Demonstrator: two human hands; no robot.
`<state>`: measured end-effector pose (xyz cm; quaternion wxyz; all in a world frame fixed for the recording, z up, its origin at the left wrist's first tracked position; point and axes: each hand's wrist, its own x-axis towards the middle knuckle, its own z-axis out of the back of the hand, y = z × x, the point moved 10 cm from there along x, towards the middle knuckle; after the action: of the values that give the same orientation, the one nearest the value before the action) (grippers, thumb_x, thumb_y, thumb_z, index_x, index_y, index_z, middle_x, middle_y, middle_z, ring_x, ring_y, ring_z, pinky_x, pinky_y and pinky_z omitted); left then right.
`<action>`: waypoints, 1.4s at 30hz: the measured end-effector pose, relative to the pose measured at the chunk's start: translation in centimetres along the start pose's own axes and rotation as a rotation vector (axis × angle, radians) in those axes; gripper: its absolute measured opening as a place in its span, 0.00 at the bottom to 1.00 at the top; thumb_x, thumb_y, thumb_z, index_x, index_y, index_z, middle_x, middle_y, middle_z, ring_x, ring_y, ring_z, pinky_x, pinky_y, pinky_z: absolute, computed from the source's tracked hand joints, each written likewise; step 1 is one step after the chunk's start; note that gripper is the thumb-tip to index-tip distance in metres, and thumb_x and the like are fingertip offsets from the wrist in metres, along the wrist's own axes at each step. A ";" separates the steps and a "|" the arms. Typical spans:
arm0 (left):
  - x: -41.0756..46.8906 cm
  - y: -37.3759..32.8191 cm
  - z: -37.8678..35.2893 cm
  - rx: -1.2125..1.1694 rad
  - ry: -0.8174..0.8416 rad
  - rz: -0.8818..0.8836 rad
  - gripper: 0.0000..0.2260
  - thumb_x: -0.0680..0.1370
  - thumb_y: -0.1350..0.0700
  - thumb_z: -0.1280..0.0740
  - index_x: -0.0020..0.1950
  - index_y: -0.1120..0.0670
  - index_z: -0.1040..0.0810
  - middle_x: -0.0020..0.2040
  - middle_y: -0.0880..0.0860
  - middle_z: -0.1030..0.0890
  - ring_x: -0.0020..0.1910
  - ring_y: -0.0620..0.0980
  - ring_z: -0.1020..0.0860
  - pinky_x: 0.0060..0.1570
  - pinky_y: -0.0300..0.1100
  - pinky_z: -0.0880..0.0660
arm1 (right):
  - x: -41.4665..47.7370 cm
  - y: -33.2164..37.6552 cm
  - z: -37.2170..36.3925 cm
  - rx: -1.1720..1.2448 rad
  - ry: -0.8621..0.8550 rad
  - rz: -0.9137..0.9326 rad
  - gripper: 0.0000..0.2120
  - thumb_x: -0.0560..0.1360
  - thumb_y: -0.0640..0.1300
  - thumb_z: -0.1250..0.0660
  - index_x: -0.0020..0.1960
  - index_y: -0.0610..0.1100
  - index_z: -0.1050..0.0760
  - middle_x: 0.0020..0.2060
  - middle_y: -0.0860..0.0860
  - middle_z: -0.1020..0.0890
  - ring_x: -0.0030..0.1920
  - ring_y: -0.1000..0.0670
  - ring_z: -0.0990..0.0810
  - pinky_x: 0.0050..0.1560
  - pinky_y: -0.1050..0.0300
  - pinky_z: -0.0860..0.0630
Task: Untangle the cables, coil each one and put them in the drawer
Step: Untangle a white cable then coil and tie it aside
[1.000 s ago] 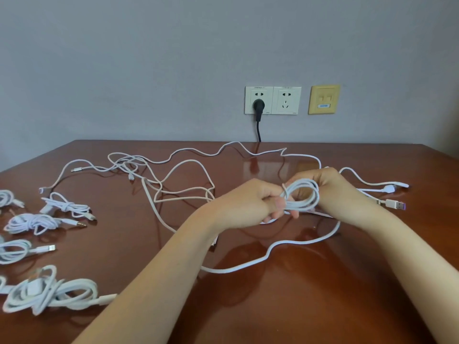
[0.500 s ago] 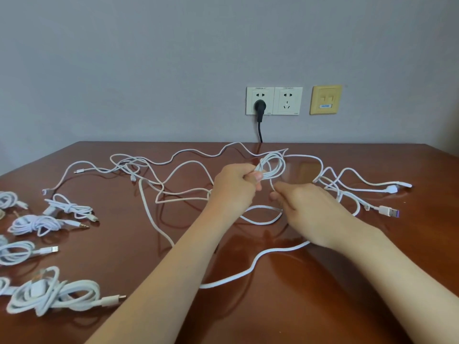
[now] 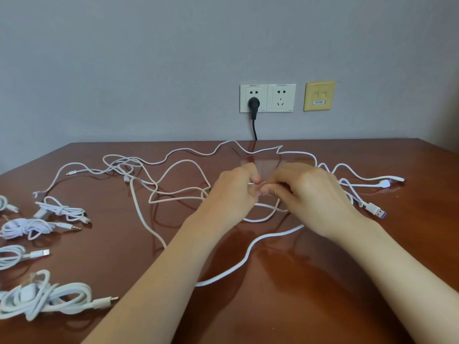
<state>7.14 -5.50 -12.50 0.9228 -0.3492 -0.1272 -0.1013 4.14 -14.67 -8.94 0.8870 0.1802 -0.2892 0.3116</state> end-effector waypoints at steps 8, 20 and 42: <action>-0.3 -0.7 -1.7 -0.007 0.222 -0.104 0.13 0.76 0.63 0.35 0.35 0.50 0.31 0.33 0.46 0.22 0.30 0.31 0.27 0.29 0.24 0.34 | 0.1 -3.3 0.3 0.255 -0.027 -0.250 0.09 0.60 0.53 0.26 0.29 0.56 0.26 0.25 0.57 0.23 0.30 0.55 0.27 0.34 0.58 0.32; -0.2 -2.3 0.3 -0.518 0.120 -0.140 0.13 0.77 0.67 0.37 0.37 0.53 0.32 0.26 0.44 0.23 0.26 0.41 0.30 0.30 0.33 0.31 | 0.0 -5.1 -0.7 0.786 0.020 -0.397 0.14 0.73 0.31 0.34 0.32 0.44 0.24 0.18 0.55 0.28 0.19 0.60 0.34 0.23 0.74 0.38; -0.5 -2.1 0.2 0.112 -0.029 -0.147 0.09 0.74 0.67 0.41 0.45 0.52 0.34 0.43 0.57 0.21 0.44 0.62 0.26 0.38 0.45 0.34 | -0.2 1.5 0.2 -0.258 0.032 0.099 0.13 0.71 0.48 0.46 0.34 0.44 0.28 0.32 0.50 0.28 0.24 0.47 0.37 0.24 0.67 0.54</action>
<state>6.10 -6.86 -11.25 0.9291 -0.2883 -0.1711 -0.1565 2.93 -13.72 -8.71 0.8908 0.0452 -0.3214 0.3180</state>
